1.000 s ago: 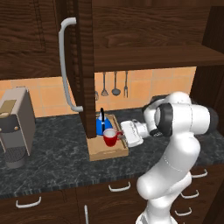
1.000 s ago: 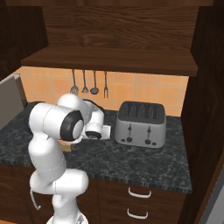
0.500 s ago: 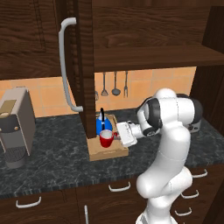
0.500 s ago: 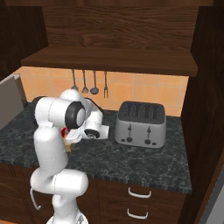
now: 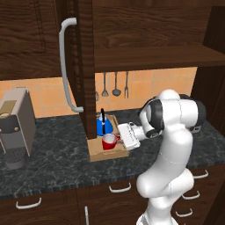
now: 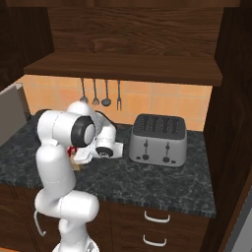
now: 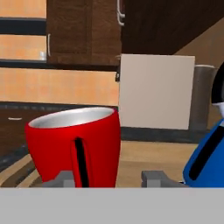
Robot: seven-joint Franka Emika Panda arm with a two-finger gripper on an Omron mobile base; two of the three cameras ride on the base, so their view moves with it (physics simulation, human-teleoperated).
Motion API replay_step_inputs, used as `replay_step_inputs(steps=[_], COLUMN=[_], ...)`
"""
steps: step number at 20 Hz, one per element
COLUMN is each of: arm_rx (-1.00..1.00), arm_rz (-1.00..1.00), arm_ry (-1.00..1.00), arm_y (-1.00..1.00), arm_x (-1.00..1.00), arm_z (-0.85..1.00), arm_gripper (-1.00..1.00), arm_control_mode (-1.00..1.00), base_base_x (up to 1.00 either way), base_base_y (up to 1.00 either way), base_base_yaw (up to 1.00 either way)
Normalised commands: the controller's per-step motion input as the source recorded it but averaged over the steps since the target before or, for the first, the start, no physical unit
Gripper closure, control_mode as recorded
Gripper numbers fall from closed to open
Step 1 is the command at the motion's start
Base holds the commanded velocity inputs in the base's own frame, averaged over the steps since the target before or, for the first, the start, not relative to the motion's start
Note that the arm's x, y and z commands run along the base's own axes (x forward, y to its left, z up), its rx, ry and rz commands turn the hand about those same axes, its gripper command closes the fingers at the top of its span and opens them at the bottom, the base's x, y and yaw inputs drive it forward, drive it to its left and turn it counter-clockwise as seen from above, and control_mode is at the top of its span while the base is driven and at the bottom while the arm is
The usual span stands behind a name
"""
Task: Pick the kettle from the counter and place it on the tray. Then pick the mug from the cabinet and place it on the tray. Then close the cabinet doors.
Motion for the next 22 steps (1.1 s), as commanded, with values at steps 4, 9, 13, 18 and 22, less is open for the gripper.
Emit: replay_step_inputs(steps=[4, 9, 13, 18, 22], arm_rx=[0.00, 0.00, 0.00, 0.00, 0.00], arm_rz=[-0.04, -0.07, -0.07, -0.13, -0.16], arm_ry=[-0.04, -0.02, -0.06, -0.11, -0.03], arm_y=[-0.01, -0.01, -0.20, -0.15, -0.27], arm_x=[-0.48, -0.14, -0.41, -0.68, -0.45], arm_z=[0.25, 0.28, 0.46, 0.67, 0.72], arm_gripper=[-1.00, -1.00, -1.00, -1.00, -1.00], arm_control_mode=[-1.00, -1.00, -1.00, -1.00, -1.00], base_base_x=[0.00, 0.00, 0.00, 0.00, 0.00], base_base_y=[0.00, 0.00, 0.00, 0.00, 0.00], base_base_yaw=[0.00, 0.00, 0.00, 0.00, 0.00])
